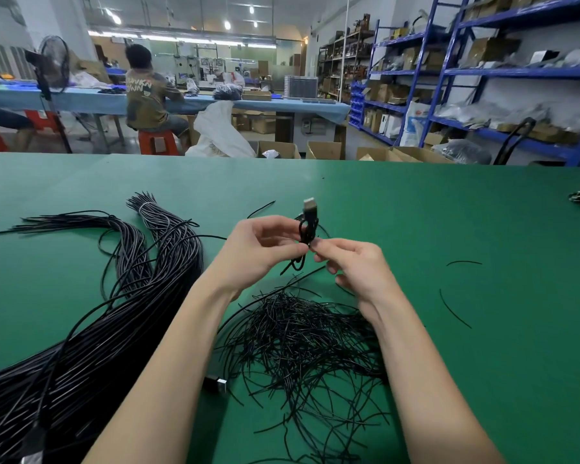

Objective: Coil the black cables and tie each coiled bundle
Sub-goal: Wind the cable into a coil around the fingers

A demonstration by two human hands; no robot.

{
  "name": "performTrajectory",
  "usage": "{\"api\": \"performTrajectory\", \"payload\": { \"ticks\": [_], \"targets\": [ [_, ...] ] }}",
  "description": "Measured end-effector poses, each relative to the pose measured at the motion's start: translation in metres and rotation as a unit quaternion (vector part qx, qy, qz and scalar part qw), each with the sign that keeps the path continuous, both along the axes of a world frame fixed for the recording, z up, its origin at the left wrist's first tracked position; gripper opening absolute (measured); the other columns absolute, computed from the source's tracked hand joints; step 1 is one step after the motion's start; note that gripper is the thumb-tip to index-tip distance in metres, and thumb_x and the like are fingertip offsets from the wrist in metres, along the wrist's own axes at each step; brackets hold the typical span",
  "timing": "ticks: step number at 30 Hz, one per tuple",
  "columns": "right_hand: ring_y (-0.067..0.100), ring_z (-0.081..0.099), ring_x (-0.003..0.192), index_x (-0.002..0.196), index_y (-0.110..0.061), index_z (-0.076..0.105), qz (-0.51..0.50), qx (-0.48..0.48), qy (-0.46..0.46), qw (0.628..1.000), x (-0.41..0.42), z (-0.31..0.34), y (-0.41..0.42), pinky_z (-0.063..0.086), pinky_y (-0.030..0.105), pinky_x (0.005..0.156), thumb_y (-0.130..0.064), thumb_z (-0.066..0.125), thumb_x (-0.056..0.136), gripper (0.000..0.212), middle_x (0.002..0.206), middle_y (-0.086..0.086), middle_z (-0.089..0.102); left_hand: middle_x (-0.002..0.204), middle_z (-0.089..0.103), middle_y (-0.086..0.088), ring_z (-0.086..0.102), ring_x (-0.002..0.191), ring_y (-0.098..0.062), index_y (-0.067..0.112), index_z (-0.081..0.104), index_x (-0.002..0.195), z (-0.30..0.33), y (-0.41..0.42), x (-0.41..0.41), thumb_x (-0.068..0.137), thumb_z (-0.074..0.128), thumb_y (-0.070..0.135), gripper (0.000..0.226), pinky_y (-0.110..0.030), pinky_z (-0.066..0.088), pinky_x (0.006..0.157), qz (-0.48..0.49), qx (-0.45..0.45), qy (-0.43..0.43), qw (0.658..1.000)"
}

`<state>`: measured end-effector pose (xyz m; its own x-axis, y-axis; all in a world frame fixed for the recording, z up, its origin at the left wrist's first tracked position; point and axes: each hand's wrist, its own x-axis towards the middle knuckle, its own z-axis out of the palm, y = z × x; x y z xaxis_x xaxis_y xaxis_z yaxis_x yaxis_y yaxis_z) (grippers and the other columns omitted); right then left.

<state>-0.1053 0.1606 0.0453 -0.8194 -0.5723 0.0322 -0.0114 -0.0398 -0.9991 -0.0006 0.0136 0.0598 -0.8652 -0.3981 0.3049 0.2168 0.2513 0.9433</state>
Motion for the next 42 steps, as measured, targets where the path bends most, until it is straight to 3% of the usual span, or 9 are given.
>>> {"api": "performTrajectory", "payload": {
  "ticks": [3,12,17,23,27,31,35,38,42],
  "targets": [
    [0.001,0.044,0.046,0.085,-0.012,0.074,0.082,-0.045,-0.210,0.973,0.002,-0.002,-0.001,0.028,0.012,0.035,-0.019,0.072,0.091,0.009,0.066,-0.005,0.065,0.091,0.077,0.006,0.069,0.083,-0.009,0.014,0.076,0.101,-0.002,0.000,0.000,0.083,0.078,0.005,0.020,-0.018,0.054,0.079,-0.007,-0.073,0.011,0.997],
    [0.020,0.063,0.061,0.096,-0.033,0.079,0.044,0.060,0.266,0.961,0.000,0.019,0.023,0.054,0.027,0.060,-0.020,0.081,0.087,0.016,0.093,-0.014,0.078,0.107,0.073,-0.008,0.061,0.085,-0.015,0.000,0.064,0.126,0.000,-0.009,0.002,0.069,0.078,0.017,0.061,-0.019,0.053,0.080,-0.061,0.245,-0.100,0.963],
    [0.038,0.063,0.069,0.078,-0.039,0.081,0.026,0.070,0.299,0.951,0.007,0.024,0.019,0.055,0.041,0.064,-0.043,0.087,0.074,0.008,0.074,-0.001,0.076,0.111,0.069,-0.007,0.061,0.076,-0.007,0.000,0.067,0.123,0.001,-0.010,0.004,0.071,0.077,0.016,0.056,-0.016,0.054,0.078,-0.110,0.253,-0.124,0.953],
    [0.036,0.051,0.054,0.073,-0.036,0.081,0.015,0.041,0.296,0.954,0.011,0.026,0.017,0.039,0.031,0.054,-0.045,0.084,0.077,0.011,0.062,0.010,0.070,0.105,0.073,-0.006,0.067,0.083,-0.009,0.002,0.066,0.123,0.002,-0.012,0.006,0.068,0.080,0.014,0.059,-0.019,0.054,0.079,-0.093,0.244,-0.090,0.961],
    [0.006,0.044,0.046,0.070,-0.016,0.078,0.038,0.020,0.077,0.996,0.016,0.030,0.006,0.032,0.015,0.042,-0.024,0.078,0.087,0.019,0.065,-0.001,0.068,0.108,0.076,-0.004,0.070,0.099,-0.011,0.018,0.078,0.103,0.004,-0.007,0.007,0.070,0.080,0.021,0.034,-0.017,0.052,0.084,-0.053,0.122,-0.012,0.991],
    [0.001,0.042,0.043,0.063,-0.016,0.076,0.127,-0.076,-0.244,0.958,0.021,0.030,0.000,0.025,0.011,0.034,-0.025,0.077,0.077,0.016,0.067,-0.005,0.063,0.106,0.077,-0.003,0.070,0.096,-0.009,0.021,0.080,0.098,0.007,-0.005,0.005,0.077,0.080,0.019,0.021,-0.018,0.053,0.080,-0.030,0.081,0.004,0.996],
    [0.004,0.058,0.050,0.087,-0.022,0.079,0.025,0.041,0.061,0.997,0.016,0.029,0.007,0.040,0.012,0.045,-0.030,0.074,0.093,0.011,0.087,-0.009,0.077,0.109,0.071,-0.014,0.059,0.093,-0.021,0.004,0.072,0.113,0.005,-0.009,0.004,0.067,0.081,0.022,0.050,-0.028,0.052,0.091,-0.034,0.181,-0.041,0.982],
    [0.007,0.059,0.054,0.090,-0.034,0.077,-0.009,0.057,0.298,0.953,0.008,0.027,0.015,0.051,0.019,0.055,-0.026,0.083,0.084,0.011,0.089,-0.015,0.077,0.102,0.074,-0.011,0.063,0.083,-0.015,0.000,0.070,0.116,0.005,-0.009,0.004,0.067,0.081,0.018,0.054,-0.018,0.054,0.076,-0.052,0.228,-0.059,0.970],
    [0.011,0.061,0.055,0.075,-0.046,0.076,-0.054,0.093,0.372,0.922,0.011,0.025,0.014,0.050,0.026,0.058,-0.054,0.083,0.073,0.011,0.069,-0.013,0.074,0.107,0.071,-0.013,0.063,0.084,-0.014,0.000,0.068,0.119,0.005,-0.007,0.003,0.071,0.079,0.016,0.052,-0.018,0.054,0.076,-0.055,0.232,-0.075,0.968]
  ]
}}
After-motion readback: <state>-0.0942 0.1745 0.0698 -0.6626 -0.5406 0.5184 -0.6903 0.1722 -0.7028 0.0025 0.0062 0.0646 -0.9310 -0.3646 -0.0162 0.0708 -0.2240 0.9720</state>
